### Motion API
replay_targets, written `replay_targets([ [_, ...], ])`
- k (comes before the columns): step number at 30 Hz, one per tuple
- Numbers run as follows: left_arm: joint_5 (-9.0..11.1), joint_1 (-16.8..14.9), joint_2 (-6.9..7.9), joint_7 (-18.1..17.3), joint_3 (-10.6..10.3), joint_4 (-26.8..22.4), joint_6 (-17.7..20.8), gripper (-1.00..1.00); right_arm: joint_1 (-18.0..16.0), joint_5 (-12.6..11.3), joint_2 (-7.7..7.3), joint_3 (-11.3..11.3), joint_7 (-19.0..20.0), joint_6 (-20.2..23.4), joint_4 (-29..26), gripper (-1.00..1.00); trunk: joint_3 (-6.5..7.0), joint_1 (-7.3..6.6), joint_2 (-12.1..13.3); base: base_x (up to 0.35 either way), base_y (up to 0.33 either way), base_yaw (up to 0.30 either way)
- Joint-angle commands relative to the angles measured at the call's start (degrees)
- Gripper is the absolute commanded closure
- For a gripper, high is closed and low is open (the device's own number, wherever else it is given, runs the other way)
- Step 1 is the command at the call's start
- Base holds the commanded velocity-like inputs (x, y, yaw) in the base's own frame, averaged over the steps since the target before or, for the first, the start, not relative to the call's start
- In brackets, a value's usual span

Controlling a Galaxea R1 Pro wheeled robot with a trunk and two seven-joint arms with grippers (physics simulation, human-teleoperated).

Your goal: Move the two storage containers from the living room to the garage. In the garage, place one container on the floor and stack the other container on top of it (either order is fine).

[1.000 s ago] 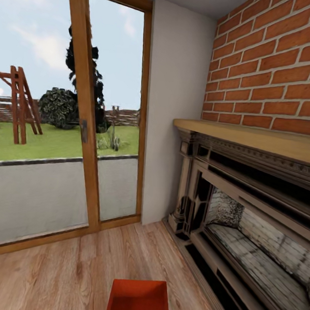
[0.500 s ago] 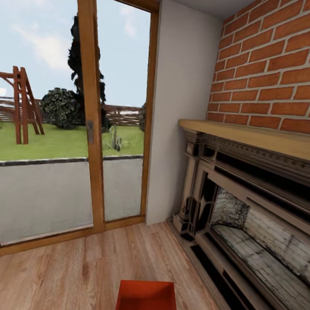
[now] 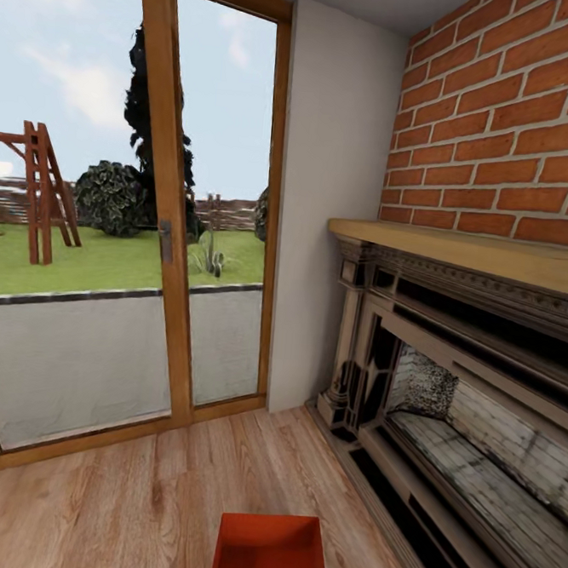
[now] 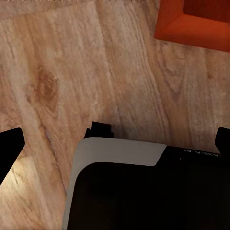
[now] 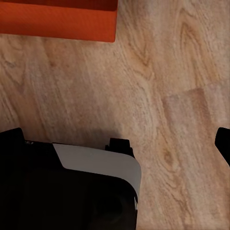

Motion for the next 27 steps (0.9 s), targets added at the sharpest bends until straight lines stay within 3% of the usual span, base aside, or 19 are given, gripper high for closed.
replay_targets([
  [1, 0.49, -0.04, -0.01, -0.24, -0.11, 0.03, -0.03, -1.0, -0.07, -0.56, 0.03, 0.47, 0.15, -0.3, 0.16, -1.0, -0.07, 0.0, -0.05, 0.0, 0.0, 0.0],
  [27, 0.49, -0.04, 0.03, -0.24, -0.11, 0.03, -0.11, -1.0, -0.04, -0.56, 0.02, 0.54, 0.15, -0.3, 0.16, -1.0, -0.65, 0.0, -0.05, 0.0, -0.023, 0.0],
])
